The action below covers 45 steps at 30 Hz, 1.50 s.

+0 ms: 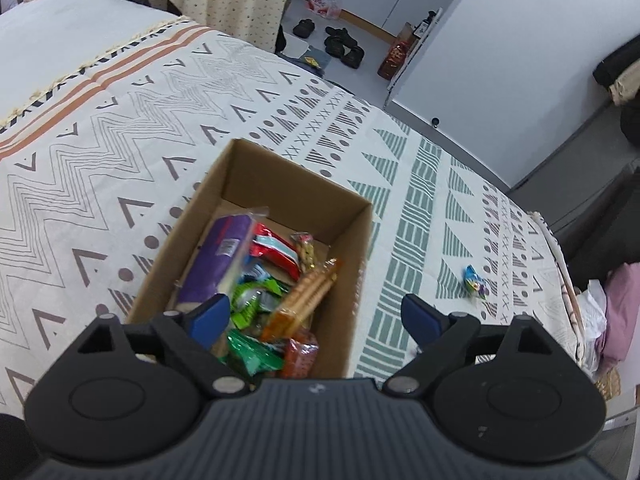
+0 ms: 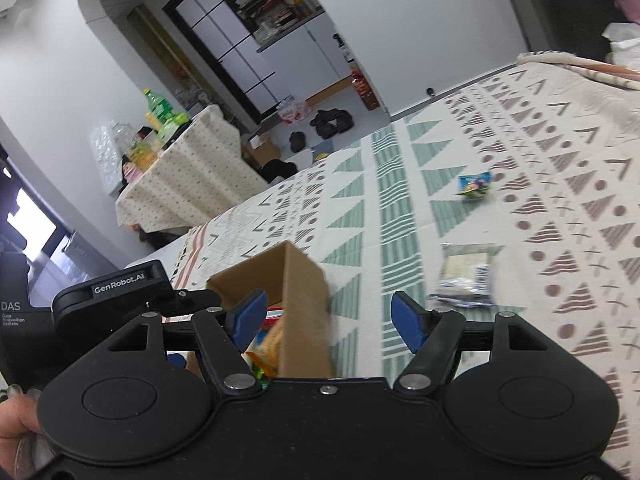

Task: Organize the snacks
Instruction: 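Move the left gripper to the white packet and close on it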

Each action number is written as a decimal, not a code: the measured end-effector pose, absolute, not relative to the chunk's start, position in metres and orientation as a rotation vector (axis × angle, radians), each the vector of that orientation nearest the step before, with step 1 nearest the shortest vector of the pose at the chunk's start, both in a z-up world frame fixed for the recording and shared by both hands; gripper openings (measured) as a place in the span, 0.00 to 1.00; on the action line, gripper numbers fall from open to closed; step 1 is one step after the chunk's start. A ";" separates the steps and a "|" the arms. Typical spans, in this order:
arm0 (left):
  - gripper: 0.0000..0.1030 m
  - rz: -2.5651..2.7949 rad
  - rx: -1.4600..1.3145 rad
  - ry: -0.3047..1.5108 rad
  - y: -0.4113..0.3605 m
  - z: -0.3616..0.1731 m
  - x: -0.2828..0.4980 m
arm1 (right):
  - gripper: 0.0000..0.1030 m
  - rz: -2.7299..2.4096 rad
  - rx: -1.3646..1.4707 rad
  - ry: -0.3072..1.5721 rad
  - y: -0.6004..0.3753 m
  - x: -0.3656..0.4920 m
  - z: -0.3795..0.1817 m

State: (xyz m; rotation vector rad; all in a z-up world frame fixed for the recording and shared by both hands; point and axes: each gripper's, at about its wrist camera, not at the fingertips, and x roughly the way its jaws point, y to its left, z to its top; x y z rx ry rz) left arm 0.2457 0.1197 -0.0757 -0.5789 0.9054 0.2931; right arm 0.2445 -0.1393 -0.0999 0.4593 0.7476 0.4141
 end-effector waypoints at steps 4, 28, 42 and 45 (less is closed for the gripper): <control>0.95 0.270 -0.546 0.907 0.102 -0.074 0.248 | 0.70 0.415 0.508 0.744 -0.161 0.243 -0.102; 0.95 0.147 -0.415 0.955 0.012 -0.084 0.273 | 0.77 0.324 0.537 0.748 -0.250 0.248 -0.132; 0.94 0.072 -0.323 1.013 -0.024 -0.122 0.308 | 0.77 0.288 0.693 0.784 -0.274 0.271 -0.170; 0.93 0.061 -0.315 1.022 -0.030 -0.131 0.317 | 0.77 0.272 0.707 0.798 -0.277 0.276 -0.176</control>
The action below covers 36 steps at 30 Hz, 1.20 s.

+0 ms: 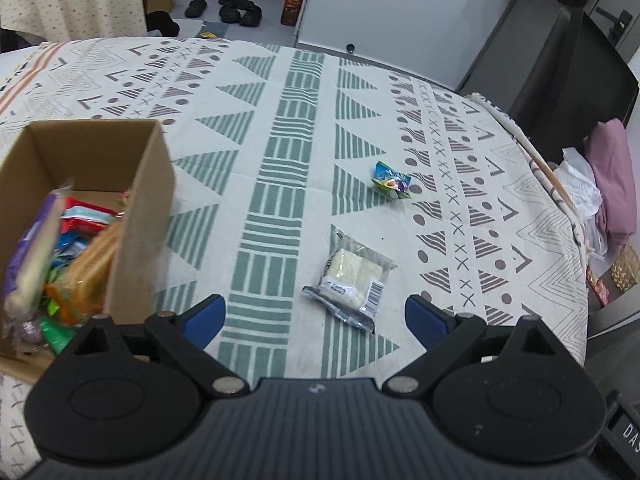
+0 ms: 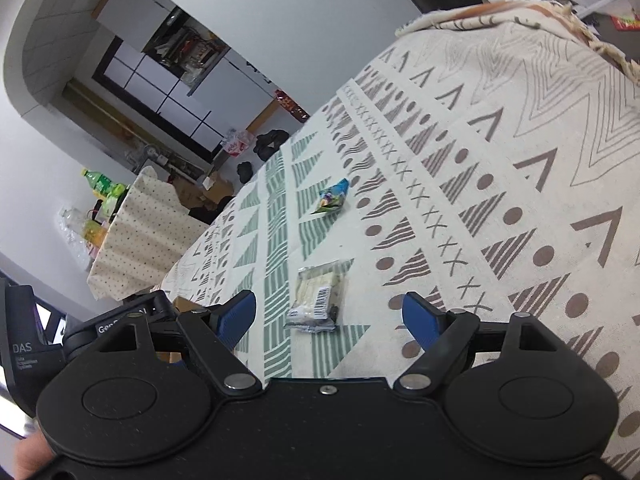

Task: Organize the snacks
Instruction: 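Move the left gripper to the white packet and close on it, then grasp the blue candy with the right gripper while the left holds the white packet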

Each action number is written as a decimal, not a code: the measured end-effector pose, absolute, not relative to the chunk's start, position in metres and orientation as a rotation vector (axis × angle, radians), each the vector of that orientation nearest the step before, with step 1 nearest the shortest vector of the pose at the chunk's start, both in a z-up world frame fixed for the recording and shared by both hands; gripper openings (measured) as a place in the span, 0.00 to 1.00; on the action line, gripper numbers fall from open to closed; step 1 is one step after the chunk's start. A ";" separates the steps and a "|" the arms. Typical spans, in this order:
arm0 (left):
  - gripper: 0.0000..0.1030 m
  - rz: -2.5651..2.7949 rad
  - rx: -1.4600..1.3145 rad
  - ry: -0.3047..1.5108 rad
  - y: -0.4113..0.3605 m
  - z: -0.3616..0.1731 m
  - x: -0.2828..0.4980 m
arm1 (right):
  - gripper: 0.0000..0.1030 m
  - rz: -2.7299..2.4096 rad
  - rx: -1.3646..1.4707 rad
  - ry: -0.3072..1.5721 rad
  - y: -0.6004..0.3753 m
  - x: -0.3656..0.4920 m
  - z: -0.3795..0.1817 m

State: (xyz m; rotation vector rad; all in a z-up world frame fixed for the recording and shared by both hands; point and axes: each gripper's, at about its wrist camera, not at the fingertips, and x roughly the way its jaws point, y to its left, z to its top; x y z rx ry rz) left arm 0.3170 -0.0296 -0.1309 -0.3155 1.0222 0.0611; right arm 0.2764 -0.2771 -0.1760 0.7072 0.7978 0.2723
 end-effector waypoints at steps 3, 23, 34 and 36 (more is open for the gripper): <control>0.93 0.052 -0.299 1.033 -0.036 -0.140 0.328 | 0.77 0.267 0.728 0.817 -0.279 0.281 -0.184; 0.93 0.041 -0.195 1.112 -0.069 -0.205 0.380 | 0.76 0.190 0.837 0.866 -0.293 0.319 -0.220; 0.47 0.066 -0.193 1.087 -0.067 -0.207 0.386 | 0.76 0.206 0.840 0.859 -0.277 0.353 -0.231; 0.46 0.070 -0.246 1.086 -0.059 -0.205 0.389 | 0.76 0.212 0.834 0.862 -0.273 0.358 -0.232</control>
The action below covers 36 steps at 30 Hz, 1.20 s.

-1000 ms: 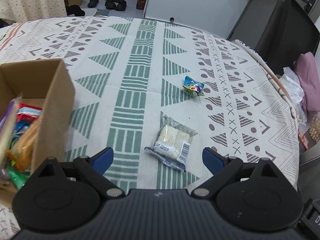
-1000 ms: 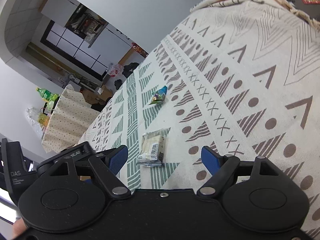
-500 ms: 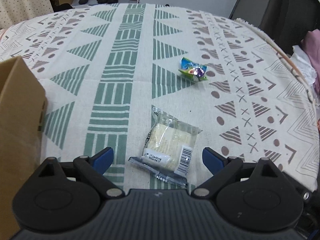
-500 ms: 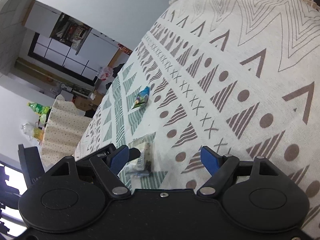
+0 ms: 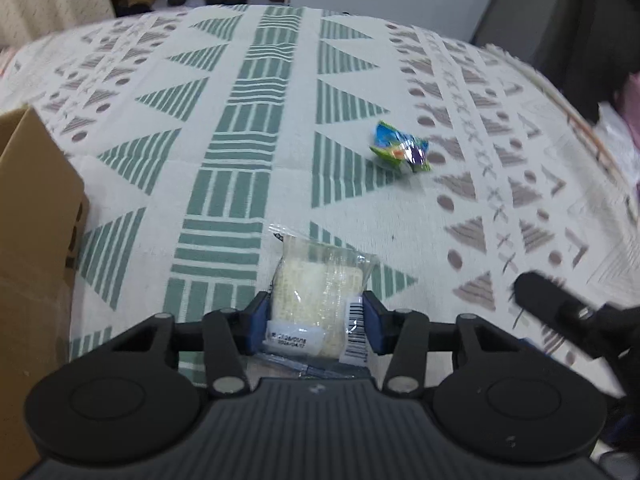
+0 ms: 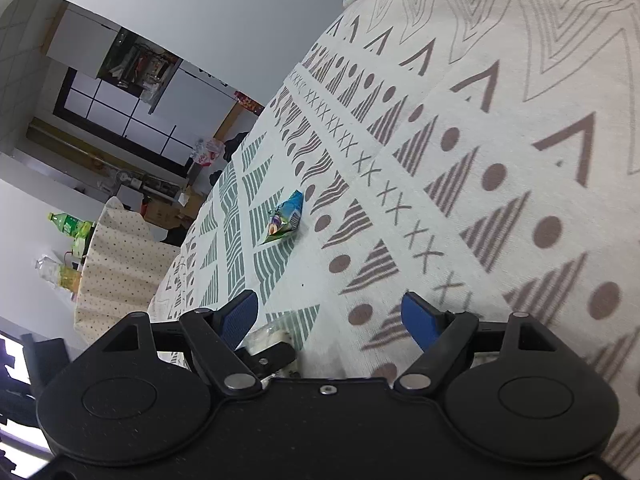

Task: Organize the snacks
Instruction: 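Grasp the blue candy with the right gripper while the left holds the white packet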

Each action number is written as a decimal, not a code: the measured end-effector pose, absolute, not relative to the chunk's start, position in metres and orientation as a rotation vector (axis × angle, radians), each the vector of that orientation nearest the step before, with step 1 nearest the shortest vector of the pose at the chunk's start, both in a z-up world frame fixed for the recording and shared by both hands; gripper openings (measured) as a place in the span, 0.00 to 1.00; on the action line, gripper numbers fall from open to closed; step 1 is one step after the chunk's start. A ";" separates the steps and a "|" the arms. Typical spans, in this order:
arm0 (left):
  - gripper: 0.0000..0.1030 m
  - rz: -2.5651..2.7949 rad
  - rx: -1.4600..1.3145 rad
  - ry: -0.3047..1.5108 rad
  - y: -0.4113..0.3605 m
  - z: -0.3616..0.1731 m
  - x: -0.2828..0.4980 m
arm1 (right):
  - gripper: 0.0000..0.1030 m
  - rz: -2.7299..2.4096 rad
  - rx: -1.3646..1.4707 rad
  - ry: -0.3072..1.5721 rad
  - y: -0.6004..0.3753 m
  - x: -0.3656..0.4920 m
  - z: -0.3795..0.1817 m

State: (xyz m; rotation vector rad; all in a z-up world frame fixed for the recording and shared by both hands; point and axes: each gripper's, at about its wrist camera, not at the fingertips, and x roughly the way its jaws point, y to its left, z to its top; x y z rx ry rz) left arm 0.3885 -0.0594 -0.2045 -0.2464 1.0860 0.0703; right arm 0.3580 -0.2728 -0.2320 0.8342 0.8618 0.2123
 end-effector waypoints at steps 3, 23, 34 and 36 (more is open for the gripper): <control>0.45 0.092 -0.254 1.058 -0.051 -0.197 0.391 | 0.76 0.227 0.829 0.858 -0.266 0.366 -0.233; 0.45 0.186 -0.322 1.038 -0.011 -0.189 0.417 | 0.70 0.289 0.906 0.823 -0.232 0.432 -0.256; 0.45 0.216 -0.300 1.052 -0.005 -0.188 0.420 | 0.29 0.255 0.970 0.808 -0.233 0.457 -0.278; 0.45 0.217 -0.299 1.053 -0.005 -0.188 0.421 | 0.24 0.265 0.958 0.814 -0.232 0.456 -0.277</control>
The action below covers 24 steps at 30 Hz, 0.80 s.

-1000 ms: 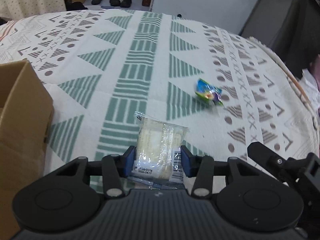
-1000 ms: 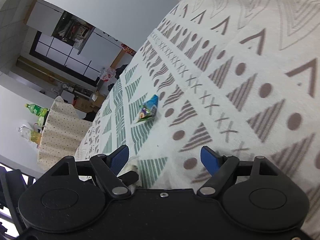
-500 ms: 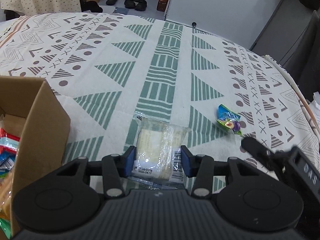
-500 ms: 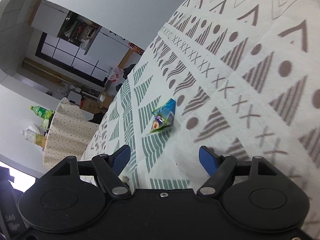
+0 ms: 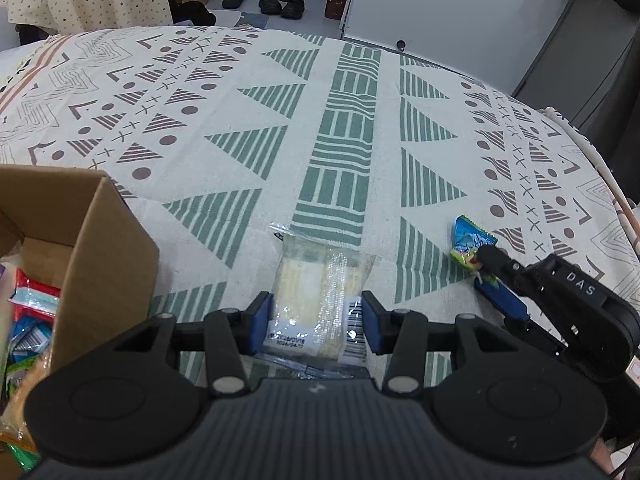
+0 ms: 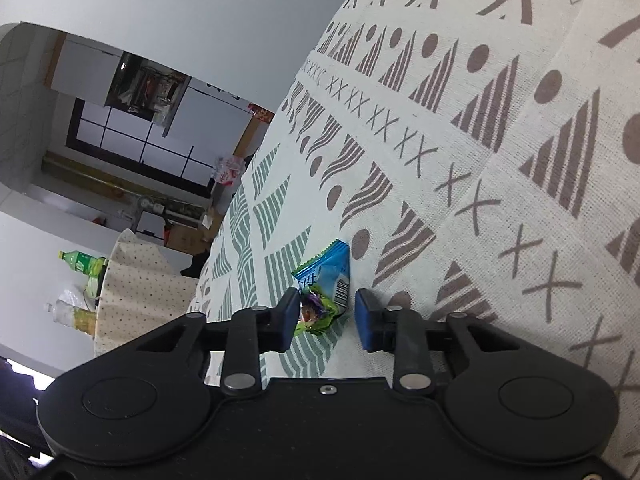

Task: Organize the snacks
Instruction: 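Grasp the blue candy with the right gripper while the left holds the white packet, then carry the white packet and blue candy over the box and open both grippers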

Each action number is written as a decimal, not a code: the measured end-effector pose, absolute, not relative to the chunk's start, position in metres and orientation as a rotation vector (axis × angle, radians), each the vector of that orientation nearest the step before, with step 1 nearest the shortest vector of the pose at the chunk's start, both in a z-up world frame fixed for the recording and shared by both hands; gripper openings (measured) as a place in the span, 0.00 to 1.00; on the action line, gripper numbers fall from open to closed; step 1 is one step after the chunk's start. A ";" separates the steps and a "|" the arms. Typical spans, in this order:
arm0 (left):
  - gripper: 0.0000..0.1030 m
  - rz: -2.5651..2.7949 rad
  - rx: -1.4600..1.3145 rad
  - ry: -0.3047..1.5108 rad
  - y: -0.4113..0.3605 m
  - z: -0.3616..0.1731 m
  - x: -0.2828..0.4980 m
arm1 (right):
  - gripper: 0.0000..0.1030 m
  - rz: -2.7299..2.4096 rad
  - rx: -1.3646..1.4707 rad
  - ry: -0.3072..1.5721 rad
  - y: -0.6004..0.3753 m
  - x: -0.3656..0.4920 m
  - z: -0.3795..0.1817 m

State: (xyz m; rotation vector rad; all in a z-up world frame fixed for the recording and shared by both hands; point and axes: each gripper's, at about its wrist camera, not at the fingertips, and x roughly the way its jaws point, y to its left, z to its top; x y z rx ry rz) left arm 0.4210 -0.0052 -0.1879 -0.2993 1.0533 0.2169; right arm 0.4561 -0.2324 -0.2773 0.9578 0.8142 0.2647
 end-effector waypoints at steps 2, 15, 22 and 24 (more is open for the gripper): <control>0.45 0.219 -0.304 1.059 -0.005 -0.189 0.421 | 0.18 0.266 0.912 0.818 -0.229 0.454 -0.274; 0.45 0.183 -0.335 1.019 -0.007 -0.156 0.391 | 0.16 0.346 0.844 0.759 -0.233 0.413 -0.224; 0.45 0.174 -0.366 0.974 0.001 -0.134 0.364 | 0.16 0.353 0.820 0.711 -0.239 0.388 -0.194; 0.45 0.168 -0.367 0.959 0.002 -0.127 0.356 | 0.16 0.355 0.821 0.701 -0.240 0.381 -0.189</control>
